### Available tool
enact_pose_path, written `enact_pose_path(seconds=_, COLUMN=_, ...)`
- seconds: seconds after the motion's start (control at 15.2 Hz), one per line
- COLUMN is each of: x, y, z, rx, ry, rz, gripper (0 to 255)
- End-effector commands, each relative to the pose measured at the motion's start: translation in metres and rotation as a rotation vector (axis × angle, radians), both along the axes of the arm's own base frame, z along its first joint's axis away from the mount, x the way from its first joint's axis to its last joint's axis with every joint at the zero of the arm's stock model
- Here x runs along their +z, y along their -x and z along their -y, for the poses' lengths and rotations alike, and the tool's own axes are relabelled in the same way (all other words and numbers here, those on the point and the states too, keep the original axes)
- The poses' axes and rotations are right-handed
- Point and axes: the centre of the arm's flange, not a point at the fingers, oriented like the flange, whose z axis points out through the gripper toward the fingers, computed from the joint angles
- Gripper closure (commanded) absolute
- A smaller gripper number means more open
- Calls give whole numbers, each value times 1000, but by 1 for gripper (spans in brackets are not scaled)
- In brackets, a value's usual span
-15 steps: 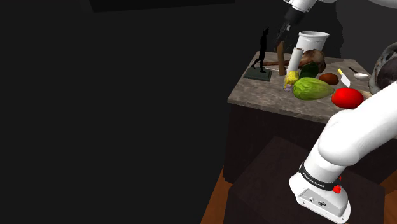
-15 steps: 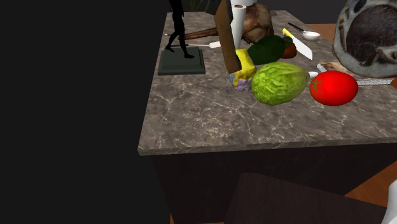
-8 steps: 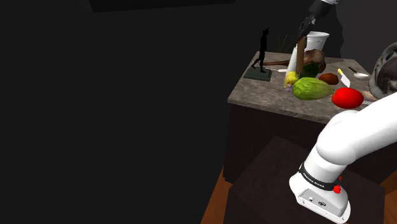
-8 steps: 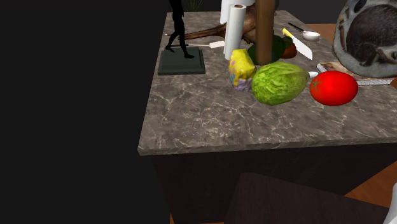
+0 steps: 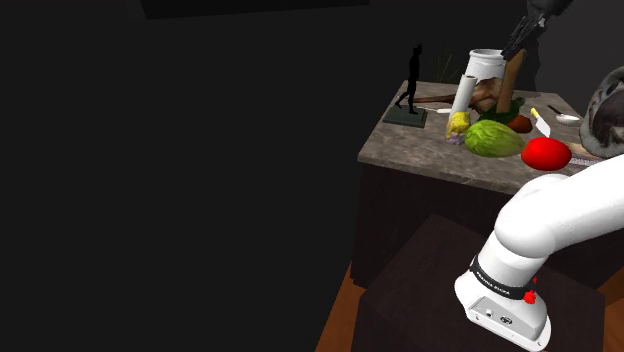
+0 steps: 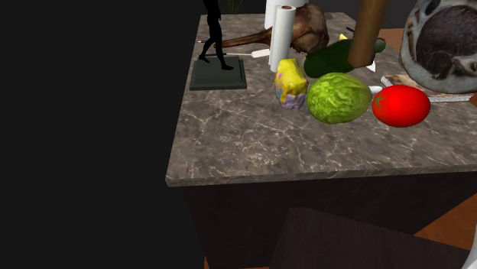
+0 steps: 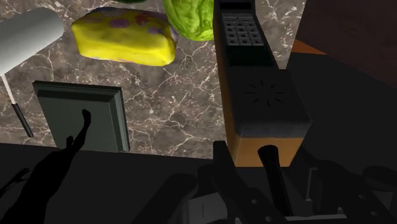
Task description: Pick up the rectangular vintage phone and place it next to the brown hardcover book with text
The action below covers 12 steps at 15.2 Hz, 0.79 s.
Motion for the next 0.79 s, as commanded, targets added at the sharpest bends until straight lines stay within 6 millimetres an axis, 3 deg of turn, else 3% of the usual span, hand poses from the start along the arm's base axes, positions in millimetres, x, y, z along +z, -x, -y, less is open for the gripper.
enact_pose_path(seconds=0.0, x=8, y=29, z=4, rx=1, ry=-1, rz=-1, gripper=255)
enact_pose_path(seconds=0.73, x=49, y=162, z=43, rx=1, ry=-1, rz=-1, gripper=255)
